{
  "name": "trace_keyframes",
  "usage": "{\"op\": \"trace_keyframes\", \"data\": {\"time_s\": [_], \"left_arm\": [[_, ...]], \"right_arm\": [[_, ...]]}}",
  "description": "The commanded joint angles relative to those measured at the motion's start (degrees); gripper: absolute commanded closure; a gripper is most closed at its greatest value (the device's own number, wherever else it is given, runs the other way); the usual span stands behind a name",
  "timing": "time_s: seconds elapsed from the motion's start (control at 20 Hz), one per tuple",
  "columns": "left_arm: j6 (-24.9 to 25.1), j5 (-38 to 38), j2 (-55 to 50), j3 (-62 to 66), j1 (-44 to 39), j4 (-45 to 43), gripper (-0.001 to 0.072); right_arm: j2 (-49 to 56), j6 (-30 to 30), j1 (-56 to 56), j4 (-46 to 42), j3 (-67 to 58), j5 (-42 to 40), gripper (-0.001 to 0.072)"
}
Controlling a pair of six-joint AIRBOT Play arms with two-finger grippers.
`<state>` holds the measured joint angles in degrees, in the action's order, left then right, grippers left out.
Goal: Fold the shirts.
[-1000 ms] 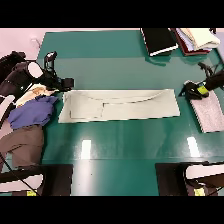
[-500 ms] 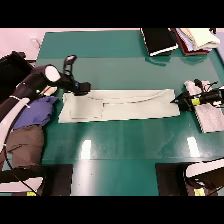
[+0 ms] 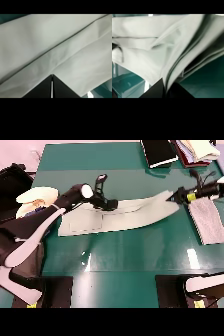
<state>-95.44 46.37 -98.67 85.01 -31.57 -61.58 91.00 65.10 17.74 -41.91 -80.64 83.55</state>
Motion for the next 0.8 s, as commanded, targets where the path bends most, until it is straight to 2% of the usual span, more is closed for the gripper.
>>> {"op": "trace_keyframes", "data": {"time_s": [0.0, 0.2, 0.45, 0.5, 0.65, 0.75], "left_arm": [[0.0, 0.7, -6.6, 6.4, -1.7, 0.6, 0.0687], [0.1, 1.4, -10.0, 7.9, -1.7, 0.5, 0.0687], [0.2, 2.9, -10.1, 8.4, -1.1, 0.2, 0.0688], [0.5, 5.3, -10.0, 10.0, -0.2, -1.1, 0.0688], [1.0, 19.1, -9.6, 20.3, 5.2, -10.0, 0.0688], [1.0, 23.3, -6.0, 25.5, 10.9, -15.1, 0.0687]], "right_arm": [[-6.9, 4.0, -6.1, 0.3, -7.2, 0.3, 0.0697], [-10.5, 7.8, -14.5, 0.3, -14.0, -1.0, 0.0697], [-7.8, 11.6, -24.2, 0.3, -22.4, -1.7, 0.0697], [-7.1, 12.0, -26.1, 0.3, -23.6, -2.5, 0.0697], [-4.3, 12.3, -32.5, 0.4, -26.4, -5.2, 0.0697], [-2.3, 12.4, -37.8, 0.4, -27.3, -7.8, 0.0697]]}}
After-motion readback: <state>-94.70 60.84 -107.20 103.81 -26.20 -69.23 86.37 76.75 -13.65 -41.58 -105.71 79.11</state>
